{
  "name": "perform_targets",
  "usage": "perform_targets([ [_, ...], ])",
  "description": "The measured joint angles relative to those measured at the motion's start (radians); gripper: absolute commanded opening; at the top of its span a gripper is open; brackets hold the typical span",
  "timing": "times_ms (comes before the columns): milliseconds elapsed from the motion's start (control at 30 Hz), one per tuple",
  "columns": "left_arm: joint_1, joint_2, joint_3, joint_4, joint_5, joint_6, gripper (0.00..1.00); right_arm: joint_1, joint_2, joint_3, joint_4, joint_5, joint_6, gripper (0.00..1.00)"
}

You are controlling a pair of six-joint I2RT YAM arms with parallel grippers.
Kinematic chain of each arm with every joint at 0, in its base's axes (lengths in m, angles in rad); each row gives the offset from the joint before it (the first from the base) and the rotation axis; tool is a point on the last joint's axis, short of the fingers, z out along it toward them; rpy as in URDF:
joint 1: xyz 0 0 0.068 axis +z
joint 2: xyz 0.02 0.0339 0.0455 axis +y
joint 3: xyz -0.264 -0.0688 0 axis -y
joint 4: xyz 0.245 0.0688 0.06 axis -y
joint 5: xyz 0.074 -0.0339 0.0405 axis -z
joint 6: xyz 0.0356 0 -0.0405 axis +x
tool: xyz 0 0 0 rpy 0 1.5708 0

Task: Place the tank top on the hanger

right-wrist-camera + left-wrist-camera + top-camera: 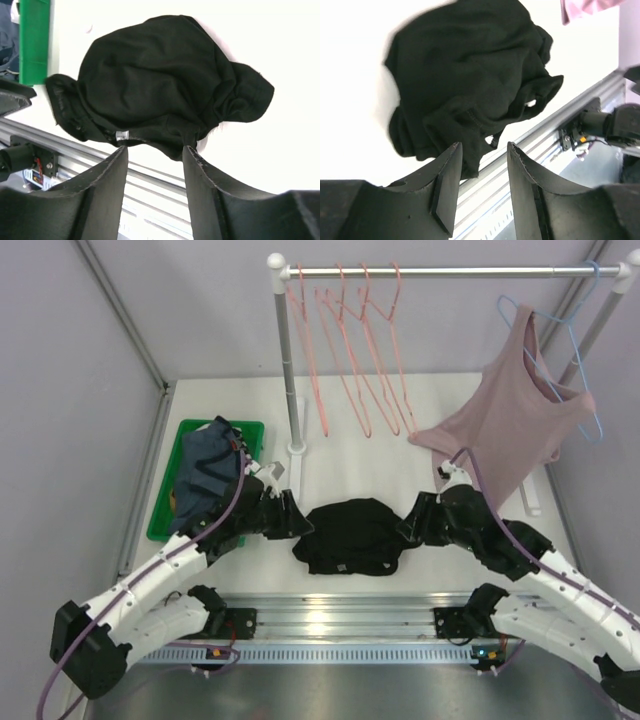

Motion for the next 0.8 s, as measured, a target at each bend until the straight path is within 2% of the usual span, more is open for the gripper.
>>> perform_targets([
  [200, 0.0, -0.035, 0.119, -0.168, -0.106, 0.018, 0.47, 0.0, -0.032, 0.1, -0.094, -0.014, -0.049, 0.47],
  [300, 0.0, -0.053, 0.158, -0.203, -0.137, 0.023, 0.47, 0.0, -0.019, 0.217, -0.146, -0.026, -0.092, 0.48],
  [467, 0.0, -0.058, 0.183, -0.247, -0.159, 0.026, 0.47, 0.0, 0.045, 0.513, -0.19, -0.002, -0.18, 0.51],
  [633, 0.0, -0.058, 0.201, -0.269, -0.158, 0.027, 0.47, -0.026, 0.27, 0.885, -0.192, 0.073, -0.328, 0.47],
  [800, 0.0, -0.058, 0.245, -0.302, -0.164, 0.042, 0.47, -0.185, 0.577, 1.236, -0.16, 0.031, -0.453, 0.49],
])
